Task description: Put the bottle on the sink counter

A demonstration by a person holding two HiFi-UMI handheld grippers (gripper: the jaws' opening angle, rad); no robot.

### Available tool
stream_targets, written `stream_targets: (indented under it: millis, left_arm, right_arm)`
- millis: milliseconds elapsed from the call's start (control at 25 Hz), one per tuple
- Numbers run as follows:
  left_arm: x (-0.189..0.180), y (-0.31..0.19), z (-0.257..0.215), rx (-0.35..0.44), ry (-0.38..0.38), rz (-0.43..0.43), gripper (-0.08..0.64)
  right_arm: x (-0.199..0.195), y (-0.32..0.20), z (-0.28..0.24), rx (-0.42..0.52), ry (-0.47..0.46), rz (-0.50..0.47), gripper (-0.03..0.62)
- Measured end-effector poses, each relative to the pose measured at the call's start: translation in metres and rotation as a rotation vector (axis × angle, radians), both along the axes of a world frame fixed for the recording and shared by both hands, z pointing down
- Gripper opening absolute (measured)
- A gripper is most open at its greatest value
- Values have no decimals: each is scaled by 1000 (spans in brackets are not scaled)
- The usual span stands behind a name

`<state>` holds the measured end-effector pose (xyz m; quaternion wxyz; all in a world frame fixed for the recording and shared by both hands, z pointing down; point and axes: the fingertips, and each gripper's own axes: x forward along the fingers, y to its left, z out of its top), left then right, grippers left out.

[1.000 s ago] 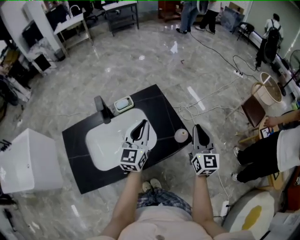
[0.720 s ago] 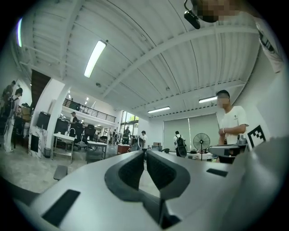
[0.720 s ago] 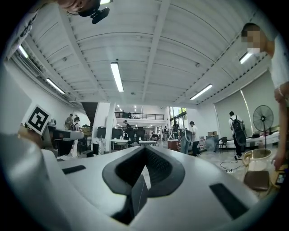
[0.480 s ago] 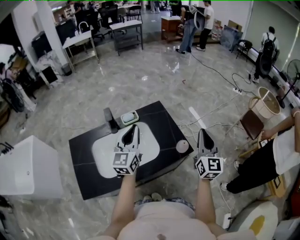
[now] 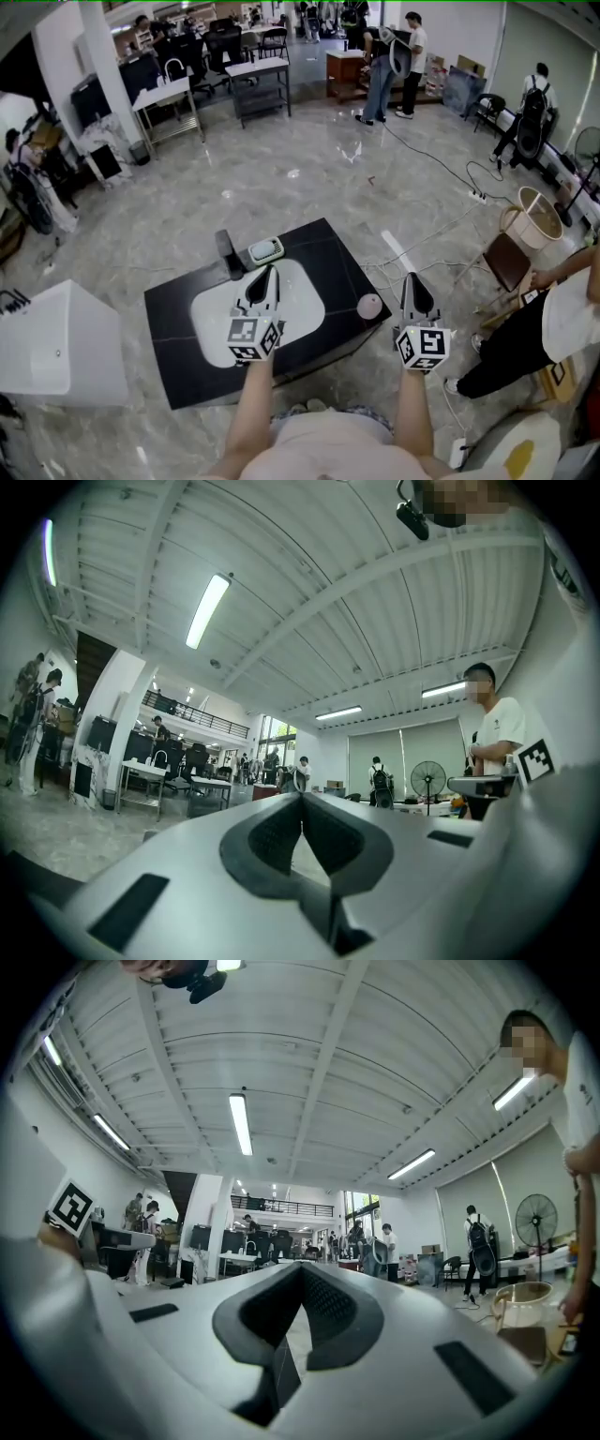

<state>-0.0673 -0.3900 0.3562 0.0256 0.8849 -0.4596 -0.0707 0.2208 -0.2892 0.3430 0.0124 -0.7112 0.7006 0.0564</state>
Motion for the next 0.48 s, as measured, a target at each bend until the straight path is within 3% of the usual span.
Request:
stream_targets:
  millis: [480]
  left_arm:
    - [-3,-8,7,-15,4,-2,29]
  right_arm:
    - [3,-7,10,-33,11,11,14]
